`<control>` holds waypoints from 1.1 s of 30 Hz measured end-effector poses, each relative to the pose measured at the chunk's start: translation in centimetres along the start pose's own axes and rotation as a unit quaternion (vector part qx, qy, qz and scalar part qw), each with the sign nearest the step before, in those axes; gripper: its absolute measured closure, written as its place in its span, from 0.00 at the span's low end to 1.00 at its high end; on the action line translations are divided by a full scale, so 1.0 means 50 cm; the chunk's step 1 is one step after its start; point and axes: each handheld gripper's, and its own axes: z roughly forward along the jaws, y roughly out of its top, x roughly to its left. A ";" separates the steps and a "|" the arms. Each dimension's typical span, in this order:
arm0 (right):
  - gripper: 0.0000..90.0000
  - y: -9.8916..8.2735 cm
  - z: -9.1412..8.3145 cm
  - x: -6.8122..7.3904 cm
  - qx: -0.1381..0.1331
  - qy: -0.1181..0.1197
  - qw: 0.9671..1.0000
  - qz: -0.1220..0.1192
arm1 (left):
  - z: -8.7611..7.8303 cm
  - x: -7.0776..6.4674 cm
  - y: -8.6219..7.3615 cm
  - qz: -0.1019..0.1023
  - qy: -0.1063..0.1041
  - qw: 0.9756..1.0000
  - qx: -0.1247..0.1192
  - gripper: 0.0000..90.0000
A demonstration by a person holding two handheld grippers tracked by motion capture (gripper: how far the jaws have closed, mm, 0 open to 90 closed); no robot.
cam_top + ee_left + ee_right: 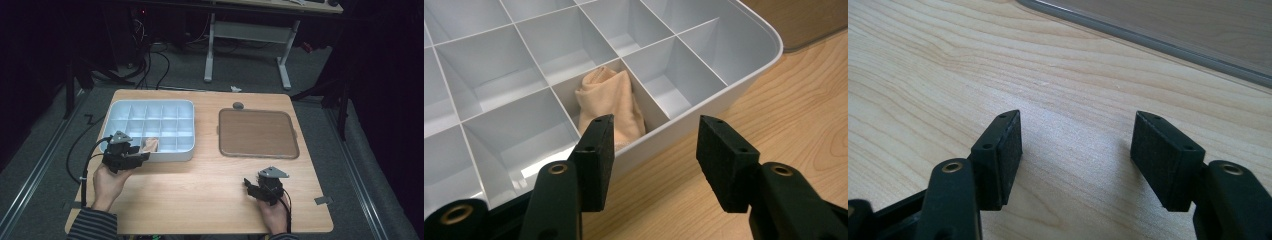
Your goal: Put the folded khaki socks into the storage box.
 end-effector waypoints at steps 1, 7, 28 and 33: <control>0.41 0.000 0.000 0.000 0.000 0.000 1.000 0.000 | -0.001 -0.001 -0.002 0.001 0.001 1.000 0.000 0.56; 0.41 0.000 0.000 0.000 0.000 0.000 1.000 0.000 | -0.003 -0.006 -0.011 0.000 0.001 1.000 -0.004 0.55; 0.41 0.000 0.000 0.000 0.000 0.000 1.000 0.000 | 0.005 -0.019 -0.046 -0.012 -0.023 1.000 -0.010 0.54; 0.41 0.000 0.000 0.000 0.000 0.000 1.000 0.000 | 0.007 -0.023 -0.052 -0.011 -0.028 0.999 -0.011 0.54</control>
